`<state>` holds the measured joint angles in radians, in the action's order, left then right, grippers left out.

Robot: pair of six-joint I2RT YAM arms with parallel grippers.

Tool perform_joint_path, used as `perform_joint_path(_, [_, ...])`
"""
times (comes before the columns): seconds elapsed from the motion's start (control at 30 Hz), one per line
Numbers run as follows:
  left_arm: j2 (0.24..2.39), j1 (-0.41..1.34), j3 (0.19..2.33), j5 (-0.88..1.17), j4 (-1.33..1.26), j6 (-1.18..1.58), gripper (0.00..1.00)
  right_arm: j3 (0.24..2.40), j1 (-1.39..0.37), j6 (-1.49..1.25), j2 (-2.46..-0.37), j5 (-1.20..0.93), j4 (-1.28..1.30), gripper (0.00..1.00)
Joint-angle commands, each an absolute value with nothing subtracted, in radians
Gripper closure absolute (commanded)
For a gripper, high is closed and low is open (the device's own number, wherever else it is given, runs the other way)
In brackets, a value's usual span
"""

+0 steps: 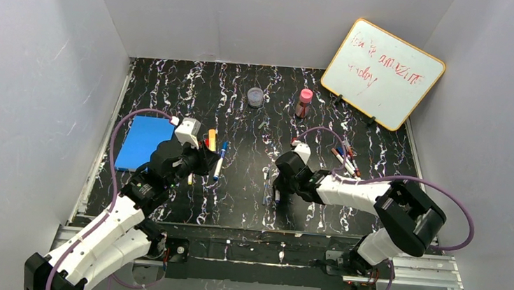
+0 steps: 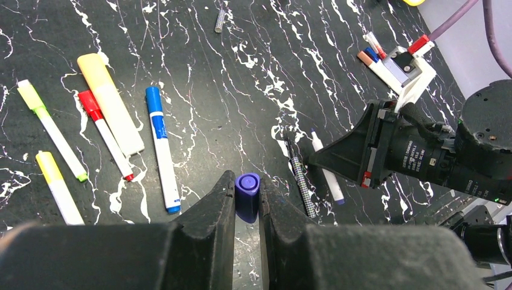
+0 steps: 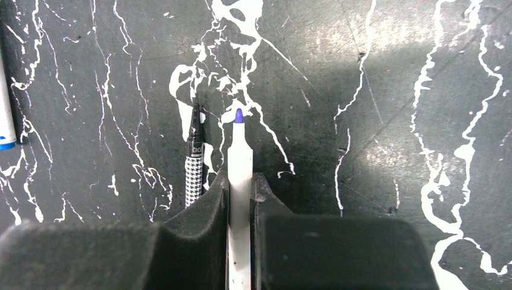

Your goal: Open the pen caps

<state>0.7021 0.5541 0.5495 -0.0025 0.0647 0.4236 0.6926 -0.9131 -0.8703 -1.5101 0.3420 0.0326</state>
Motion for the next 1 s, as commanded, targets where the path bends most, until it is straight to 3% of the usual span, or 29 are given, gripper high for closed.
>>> perform_joint_path(0.0, [0.689, 0.561, 0.561, -0.023, 0.064, 0.407, 1.00, 0.696, -0.934, -0.904, -1.529, 0.373, 0.043, 0.83])
perform_joint_path(0.17, [0.690, 0.561, 0.561, -0.021, 0.065, 0.407, 1.00, 0.690, -0.948, -0.924, -1.525, 0.372, 0.053, 0.76])
perform_joint_path(0.7, [0.710, 0.563, 0.563, -0.018, 0.064, 0.407, 1.00, 0.695, -0.952, -0.939, -1.494, 0.374, 0.084, 0.65])
perform_joint_path(0.97, [0.817, 0.563, 0.579, -0.007, 0.036, 0.418, 1.00, 0.765, -0.953, -0.855, -1.330, 0.451, 0.170, 0.53])
